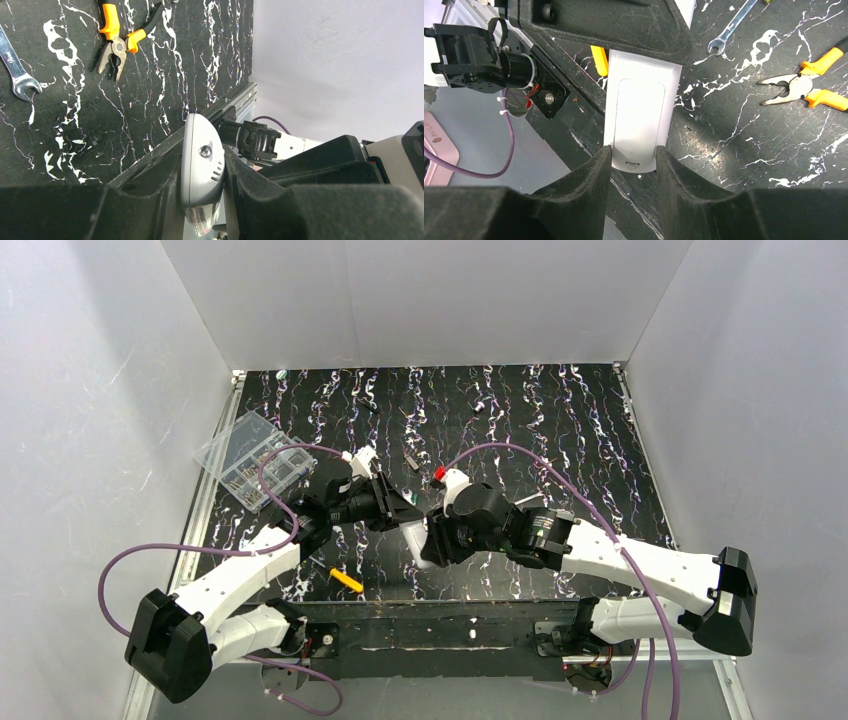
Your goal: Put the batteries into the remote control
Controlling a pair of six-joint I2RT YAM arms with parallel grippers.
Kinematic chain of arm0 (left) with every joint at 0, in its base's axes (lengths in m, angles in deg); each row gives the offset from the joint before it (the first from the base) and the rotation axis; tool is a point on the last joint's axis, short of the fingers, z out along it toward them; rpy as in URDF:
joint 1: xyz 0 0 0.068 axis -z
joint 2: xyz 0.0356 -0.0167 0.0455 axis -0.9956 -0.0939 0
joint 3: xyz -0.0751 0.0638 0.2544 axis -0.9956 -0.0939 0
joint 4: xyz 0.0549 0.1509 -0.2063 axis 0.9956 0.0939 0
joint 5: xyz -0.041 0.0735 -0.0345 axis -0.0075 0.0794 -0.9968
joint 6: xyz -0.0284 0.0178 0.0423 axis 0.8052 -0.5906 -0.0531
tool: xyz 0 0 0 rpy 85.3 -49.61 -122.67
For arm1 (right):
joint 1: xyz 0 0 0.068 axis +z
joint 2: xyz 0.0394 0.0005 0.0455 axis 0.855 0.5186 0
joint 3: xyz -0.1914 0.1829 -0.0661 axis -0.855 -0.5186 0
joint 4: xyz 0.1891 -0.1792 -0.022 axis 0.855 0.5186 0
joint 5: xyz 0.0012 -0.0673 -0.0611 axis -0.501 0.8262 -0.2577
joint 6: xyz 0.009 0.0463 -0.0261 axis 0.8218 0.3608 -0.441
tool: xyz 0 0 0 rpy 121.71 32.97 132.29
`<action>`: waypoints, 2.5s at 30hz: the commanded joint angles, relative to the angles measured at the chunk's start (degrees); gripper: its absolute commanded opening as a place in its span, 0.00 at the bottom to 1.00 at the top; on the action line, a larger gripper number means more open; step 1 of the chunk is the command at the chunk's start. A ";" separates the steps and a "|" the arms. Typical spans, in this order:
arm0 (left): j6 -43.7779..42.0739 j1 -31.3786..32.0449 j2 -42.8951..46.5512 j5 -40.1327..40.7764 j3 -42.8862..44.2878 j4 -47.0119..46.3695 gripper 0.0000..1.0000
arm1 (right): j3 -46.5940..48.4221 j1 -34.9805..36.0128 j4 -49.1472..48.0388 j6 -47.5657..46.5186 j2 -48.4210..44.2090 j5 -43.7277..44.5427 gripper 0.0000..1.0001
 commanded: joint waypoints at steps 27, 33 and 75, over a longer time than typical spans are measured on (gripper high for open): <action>0.46 0.21 0.68 -2.18 -0.13 -0.96 0.00 | 0.73 0.29 0.05 -2.89 -4.57 2.31 0.32; 0.45 0.21 0.53 -2.26 0.06 -1.11 0.00 | 0.34 0.30 -1.36 -0.40 -3.66 2.43 0.66; -2.62 0.20 -0.49 -4.29 1.51 -1.07 0.00 | 0.75 0.33 -2.02 0.91 2.17 -0.54 0.40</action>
